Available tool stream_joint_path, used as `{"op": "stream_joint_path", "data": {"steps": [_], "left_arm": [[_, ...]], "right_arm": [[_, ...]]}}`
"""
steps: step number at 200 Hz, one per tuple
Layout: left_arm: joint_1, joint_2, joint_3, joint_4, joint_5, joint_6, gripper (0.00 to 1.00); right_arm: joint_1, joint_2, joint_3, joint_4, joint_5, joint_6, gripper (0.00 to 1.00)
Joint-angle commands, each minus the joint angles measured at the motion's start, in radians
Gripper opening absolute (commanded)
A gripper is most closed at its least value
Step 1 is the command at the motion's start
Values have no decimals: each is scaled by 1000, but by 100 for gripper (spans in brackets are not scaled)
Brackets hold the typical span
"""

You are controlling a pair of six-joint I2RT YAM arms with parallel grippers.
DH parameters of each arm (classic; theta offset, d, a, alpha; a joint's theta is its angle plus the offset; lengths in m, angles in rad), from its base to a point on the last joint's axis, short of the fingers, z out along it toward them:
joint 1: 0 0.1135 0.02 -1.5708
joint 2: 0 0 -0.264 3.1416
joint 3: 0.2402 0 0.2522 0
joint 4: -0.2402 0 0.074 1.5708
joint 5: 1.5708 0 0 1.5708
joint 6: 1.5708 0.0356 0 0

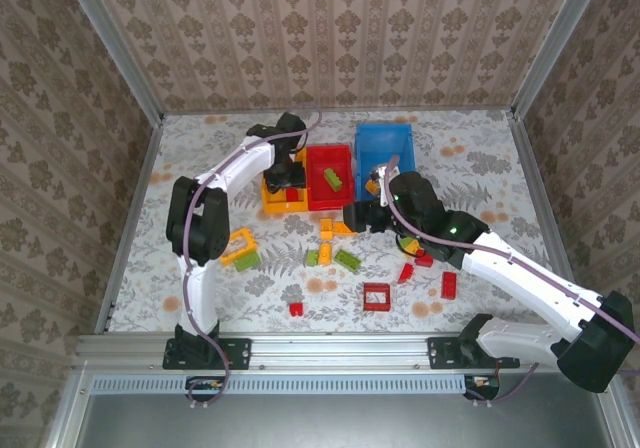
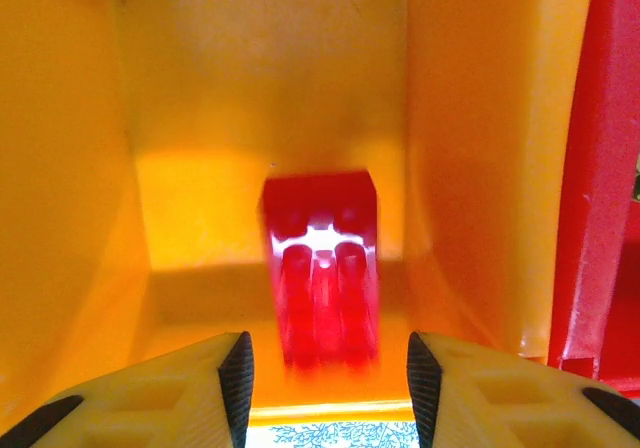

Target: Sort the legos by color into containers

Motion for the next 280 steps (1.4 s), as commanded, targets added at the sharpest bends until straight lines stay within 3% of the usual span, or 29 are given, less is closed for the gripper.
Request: {"op": "stream_joint_path", "data": {"steps": [1, 45, 87, 134, 176, 222, 280], "left_arm": [[1, -27, -16, -7, 10, 4, 50], [1, -154, -56, -26, -29, -33, 48], [16, -517, -338, -23, -140, -150, 42], [66, -988, -682, -151, -205, -254, 38], [73, -1306, -799, -325, -227, -261, 38], [75, -1455, -810, -402, -186, -232, 39], [75, -1559, -793, -379, -53, -165, 45]], "right_arm": [[-5, 20, -3, -8, -9, 7, 83], [57, 118, 79, -77, -21, -118, 80], [257, 390, 243, -72, -33, -227, 76], [341, 723, 491, -56, -59, -102, 67], [345, 938, 683, -68, -17, 66, 59], [346, 1108, 866, -139, 11, 129, 57], [341, 1272, 1088, -277, 63, 141, 52]]}}
